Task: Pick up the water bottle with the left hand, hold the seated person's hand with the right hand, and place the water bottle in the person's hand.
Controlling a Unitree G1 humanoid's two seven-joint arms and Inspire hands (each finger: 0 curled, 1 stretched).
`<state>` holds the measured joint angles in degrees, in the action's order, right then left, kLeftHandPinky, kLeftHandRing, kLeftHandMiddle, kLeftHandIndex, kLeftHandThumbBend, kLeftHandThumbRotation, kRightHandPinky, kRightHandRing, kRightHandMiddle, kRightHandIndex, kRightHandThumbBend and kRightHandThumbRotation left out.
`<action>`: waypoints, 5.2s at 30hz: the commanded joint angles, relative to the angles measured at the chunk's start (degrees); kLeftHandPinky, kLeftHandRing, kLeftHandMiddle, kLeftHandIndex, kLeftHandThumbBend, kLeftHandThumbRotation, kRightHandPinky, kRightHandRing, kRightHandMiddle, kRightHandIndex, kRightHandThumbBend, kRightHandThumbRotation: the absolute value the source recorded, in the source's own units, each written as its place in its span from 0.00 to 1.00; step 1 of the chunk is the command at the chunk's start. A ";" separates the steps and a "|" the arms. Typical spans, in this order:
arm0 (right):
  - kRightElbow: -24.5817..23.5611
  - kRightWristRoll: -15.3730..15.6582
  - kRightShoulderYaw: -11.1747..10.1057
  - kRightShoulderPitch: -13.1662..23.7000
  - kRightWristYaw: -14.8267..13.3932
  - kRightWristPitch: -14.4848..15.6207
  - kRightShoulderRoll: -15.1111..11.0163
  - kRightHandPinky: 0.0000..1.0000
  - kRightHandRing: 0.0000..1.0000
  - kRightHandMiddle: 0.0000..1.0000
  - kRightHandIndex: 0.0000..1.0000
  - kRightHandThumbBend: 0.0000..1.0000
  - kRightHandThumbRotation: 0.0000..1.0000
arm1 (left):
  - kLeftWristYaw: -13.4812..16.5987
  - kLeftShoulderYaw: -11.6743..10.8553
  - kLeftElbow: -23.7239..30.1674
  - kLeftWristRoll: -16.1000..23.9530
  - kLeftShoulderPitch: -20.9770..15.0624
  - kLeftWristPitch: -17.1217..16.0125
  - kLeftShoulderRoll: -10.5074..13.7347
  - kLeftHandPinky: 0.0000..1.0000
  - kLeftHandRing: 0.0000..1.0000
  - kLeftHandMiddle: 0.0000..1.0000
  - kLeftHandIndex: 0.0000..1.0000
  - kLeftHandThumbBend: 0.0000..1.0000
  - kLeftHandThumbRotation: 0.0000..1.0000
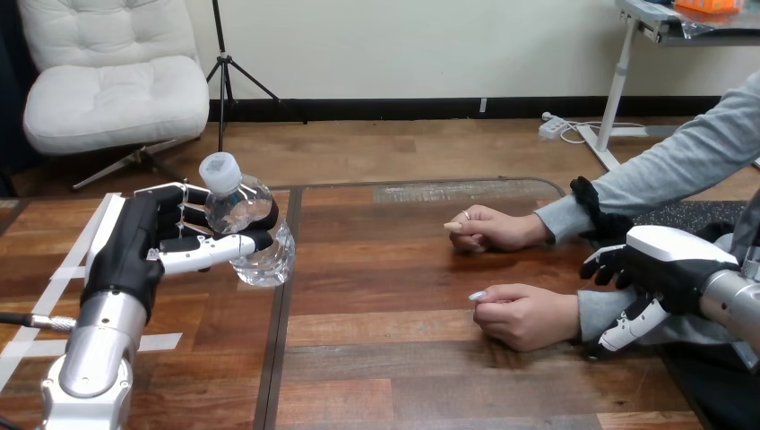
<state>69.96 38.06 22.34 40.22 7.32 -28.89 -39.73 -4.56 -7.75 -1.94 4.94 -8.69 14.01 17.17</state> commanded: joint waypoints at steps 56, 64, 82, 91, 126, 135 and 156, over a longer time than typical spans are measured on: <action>1.41 6.16 8.52 2.05 -8.29 -0.22 5.50 0.82 0.82 0.83 0.80 1.00 0.50 | -0.96 -1.03 9.14 -1.07 -0.52 -0.28 0.48 0.30 0.37 0.42 0.44 0.67 0.00; 1.80 7.78 10.26 2.81 -8.05 -0.05 5.73 0.83 0.83 0.84 0.82 1.00 0.59 | -0.99 -1.11 9.48 -1.25 -0.27 -0.23 0.34 0.31 0.37 0.42 0.43 0.67 0.00; 2.68 7.03 10.07 3.60 -5.60 2.12 7.07 0.76 0.83 0.84 0.82 1.00 0.61 | -1.13 -1.41 10.14 -1.23 0.39 -1.25 0.70 0.31 0.37 0.42 0.44 0.67 0.00; 2.98 5.16 8.81 4.01 -2.09 3.46 7.51 0.69 0.82 0.82 0.81 1.00 0.52 | -1.25 -1.86 10.16 -1.62 0.49 -1.37 0.69 0.31 0.37 0.41 0.44 0.67 0.00; 3.05 -0.93 5.79 5.41 6.80 8.25 7.36 0.55 0.58 0.65 0.69 0.75 0.00 | -1.57 -2.96 11.53 -2.67 1.22 -1.53 1.07 0.31 0.37 0.41 0.44 0.65 0.00; 2.89 -1.88 5.50 5.41 7.10 8.54 7.16 0.46 0.50 0.57 0.63 0.74 0.00 | -1.27 -3.28 11.48 -2.58 1.14 -1.64 0.98 0.31 0.37 0.41 0.43 0.65 0.00; 2.80 -2.34 5.47 5.64 7.24 7.97 6.79 0.39 0.45 0.51 0.50 0.77 0.00 | -1.17 -3.77 11.22 -2.32 1.16 -2.70 1.51 0.30 0.36 0.41 0.43 0.66 0.00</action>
<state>71.75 35.97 28.05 45.63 14.01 -20.58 -33.73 -6.09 -10.37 6.26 2.76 -4.71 13.85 17.25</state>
